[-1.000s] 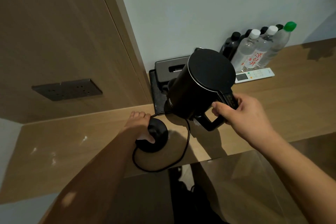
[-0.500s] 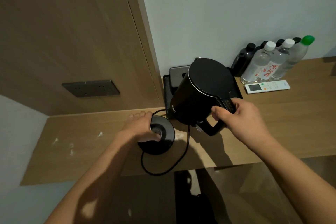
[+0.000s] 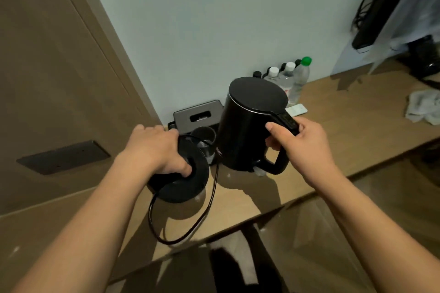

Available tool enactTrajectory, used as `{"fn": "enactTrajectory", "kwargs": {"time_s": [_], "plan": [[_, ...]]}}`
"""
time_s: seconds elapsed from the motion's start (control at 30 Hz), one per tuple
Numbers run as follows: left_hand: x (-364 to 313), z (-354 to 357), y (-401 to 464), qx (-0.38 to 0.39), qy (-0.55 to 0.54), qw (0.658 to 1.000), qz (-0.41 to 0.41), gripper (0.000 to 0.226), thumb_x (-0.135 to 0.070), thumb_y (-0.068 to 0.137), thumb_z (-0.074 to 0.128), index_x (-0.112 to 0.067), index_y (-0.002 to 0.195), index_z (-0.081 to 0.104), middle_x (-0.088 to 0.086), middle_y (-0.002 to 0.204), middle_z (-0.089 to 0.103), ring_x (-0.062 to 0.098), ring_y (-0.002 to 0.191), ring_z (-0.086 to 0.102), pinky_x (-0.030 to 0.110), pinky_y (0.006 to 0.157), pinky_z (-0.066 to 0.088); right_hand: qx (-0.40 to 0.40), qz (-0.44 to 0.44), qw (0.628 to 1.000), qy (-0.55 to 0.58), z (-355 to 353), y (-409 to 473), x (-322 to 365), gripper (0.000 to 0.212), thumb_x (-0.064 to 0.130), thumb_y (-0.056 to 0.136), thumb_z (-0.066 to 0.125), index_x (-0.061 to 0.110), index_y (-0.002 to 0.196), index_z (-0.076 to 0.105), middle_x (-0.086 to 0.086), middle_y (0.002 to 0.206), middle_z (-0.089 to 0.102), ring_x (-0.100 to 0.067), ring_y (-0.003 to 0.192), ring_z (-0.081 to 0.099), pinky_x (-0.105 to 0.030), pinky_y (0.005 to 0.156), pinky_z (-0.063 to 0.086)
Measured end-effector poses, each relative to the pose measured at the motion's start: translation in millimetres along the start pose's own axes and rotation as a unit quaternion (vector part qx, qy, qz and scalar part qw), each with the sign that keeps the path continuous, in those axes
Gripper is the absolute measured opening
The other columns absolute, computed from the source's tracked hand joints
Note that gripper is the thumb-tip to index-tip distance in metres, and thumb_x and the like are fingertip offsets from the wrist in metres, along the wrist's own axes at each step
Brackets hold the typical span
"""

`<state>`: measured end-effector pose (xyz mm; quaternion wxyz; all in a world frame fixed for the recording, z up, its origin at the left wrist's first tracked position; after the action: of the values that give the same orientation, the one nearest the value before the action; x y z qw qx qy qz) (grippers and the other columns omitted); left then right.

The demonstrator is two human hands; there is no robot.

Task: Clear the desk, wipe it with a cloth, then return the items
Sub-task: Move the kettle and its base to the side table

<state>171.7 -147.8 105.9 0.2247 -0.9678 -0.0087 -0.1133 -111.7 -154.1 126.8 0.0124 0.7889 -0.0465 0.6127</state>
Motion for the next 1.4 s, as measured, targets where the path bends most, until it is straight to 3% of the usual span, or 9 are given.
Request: {"fn": "enactTrajectory", "kwargs": {"time_s": [0.1,0.23,0.5,0.7,0.87,0.97,1.07,1.23,1.4], "plan": [[-48.4,-20.8,4.1,-0.008,0.011,1.000,0.027,0.089,-0.080,0.060,0.065,-0.028,0.131,0.049,0.004,0.116,0.056,0.028,0.113,0.056,0.041,0.091,0.035,-0.058,-0.013,0.998,-0.028,-50.4,-9.7,-0.1,0.009,0.024,0.090,0.069,0.019,0.083,0.067,0.000,0.073,0.072,-0.006,0.067,0.068,-0.020,0.061,0.050],[-141.1,-50.2,3.3,-0.036,0.030,0.996,0.078,0.089,-0.077,0.062,0.067,-0.024,0.132,0.050,0.007,0.125,0.056,0.029,0.115,0.056,0.042,0.097,0.036,-0.140,0.000,0.989,-0.039,-134.1,-22.5,-15.3,0.009,0.032,0.091,0.067,0.024,0.086,0.065,0.001,0.077,0.071,-0.018,0.079,0.070,-0.034,0.071,0.055],[-401.0,-103.8,-25.2,-0.072,0.098,0.966,0.227,0.087,-0.077,0.063,0.067,-0.025,0.130,0.051,0.007,0.125,0.058,0.028,0.114,0.056,0.042,0.096,0.038,-0.302,0.065,0.946,-0.094,-356.5,-87.5,-80.0,0.020,0.040,0.091,0.064,0.021,0.085,0.063,0.004,0.082,0.069,-0.014,0.082,0.063,-0.035,0.071,0.049],[-611.0,-140.6,-76.7,-0.094,0.119,0.928,0.340,0.093,-0.076,0.066,0.066,-0.024,0.140,0.046,0.007,0.134,0.054,0.028,0.124,0.051,0.042,0.103,0.034,-0.424,0.102,0.897,-0.074,-524.0,-173.8,-112.6,0.021,0.038,0.093,0.063,0.019,0.084,0.063,0.006,0.077,0.068,-0.001,0.067,0.061,-0.011,0.049,0.039],[-750.7,-175.3,-127.7,-0.131,0.113,0.893,0.415,0.095,-0.074,0.069,0.068,-0.024,0.146,0.041,0.009,0.143,0.049,0.030,0.133,0.046,0.043,0.111,0.033,-0.527,0.111,0.840,-0.068,-628.3,-236.3,-123.4,0.021,0.036,0.093,0.064,0.018,0.083,0.062,0.004,0.076,0.068,0.001,0.067,0.060,-0.003,0.054,0.039],[-819.2,-195.5,-145.4,-0.162,0.098,0.880,0.437,0.096,-0.077,0.067,0.067,-0.023,0.143,0.043,0.009,0.139,0.051,0.030,0.131,0.048,0.043,0.107,0.035,-0.579,0.111,0.806,-0.047,-676.4,-257.9,-131.3,0.019,0.033,0.093,0.065,0.018,0.081,0.062,0.003,0.077,0.068,0.001,0.067,0.060,-0.003,0.052,0.038],[-877.0,-216.3,-148.3,-0.203,0.058,0.872,0.440,0.095,-0.079,0.066,0.063,-0.022,0.140,0.045,0.010,0.136,0.051,0.031,0.128,0.049,0.043,0.106,0.036,-0.617,0.112,0.778,-0.043,-717.4,-260.2,-140.1,0.021,0.033,0.093,0.064,0.018,0.079,0.061,0.002,0.074,0.067,0.003,0.066,0.059,-0.004,0.054,0.039],[-963.8,-254.0,-125.6,-0.253,0.006,0.858,0.446,0.095,-0.080,0.068,0.059,-0.020,0.140,0.043,0.010,0.137,0.051,0.031,0.128,0.049,0.042,0.106,0.036,-0.643,0.124,0.755,-0.024,-787.8,-222.4,-162.2,0.024,0.038,0.093,0.063,0.018,0.081,0.060,0.001,0.076,0.068,-0.013,0.071,0.063,-0.021,0.057,0.039],[-1044.8,-308.6,-78.2,-0.259,-0.020,0.849,0.460,0.095,-0.080,0.070,0.057,-0.018,0.140,0.042,0.012,0.136,0.050,0.033,0.126,0.049,0.043,0.104,0.036,-0.668,0.109,0.735,-0.039,-866.9,-162.9,-161.2,0.022,0.033,0.094,0.064,0.016,0.080,0.061,0.002,0.072,0.067,-0.010,0.066,0.059,-0.012,0.054,0.039]]}}
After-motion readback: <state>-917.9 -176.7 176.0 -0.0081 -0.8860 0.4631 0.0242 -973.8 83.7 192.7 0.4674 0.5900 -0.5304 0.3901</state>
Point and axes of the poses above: each hand's wrist, its own y-axis towards the middle knuckle, its own z-axis out of the palm, x = y × z, the point moved 10 cm from there along y, towards the middle knuckle
